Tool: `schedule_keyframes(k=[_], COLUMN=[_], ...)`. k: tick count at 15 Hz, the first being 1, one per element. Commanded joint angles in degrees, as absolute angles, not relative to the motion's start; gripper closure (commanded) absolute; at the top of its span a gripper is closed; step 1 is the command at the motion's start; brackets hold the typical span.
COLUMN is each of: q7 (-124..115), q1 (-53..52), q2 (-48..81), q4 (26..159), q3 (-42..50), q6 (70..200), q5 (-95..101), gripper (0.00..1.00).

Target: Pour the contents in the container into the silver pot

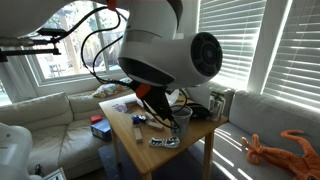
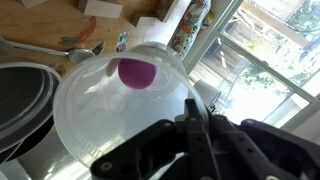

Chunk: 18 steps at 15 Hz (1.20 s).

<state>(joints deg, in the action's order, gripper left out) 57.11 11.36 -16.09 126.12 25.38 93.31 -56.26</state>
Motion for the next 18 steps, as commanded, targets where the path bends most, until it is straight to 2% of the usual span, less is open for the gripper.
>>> schedule_keyframes(k=[1, 4, 18], q7=[62.6, 62.5, 73.5], q1=[13.3, 14.6, 16.9], q2=[-13.8, -14.0, -11.6], q4=[125.0, 125.6, 125.3], q3=[25.2, 23.6, 25.1], q6=[88.8, 90.0, 84.3], q5=[-60.1, -58.8, -60.7], gripper=[0.99, 0.96, 0.99])
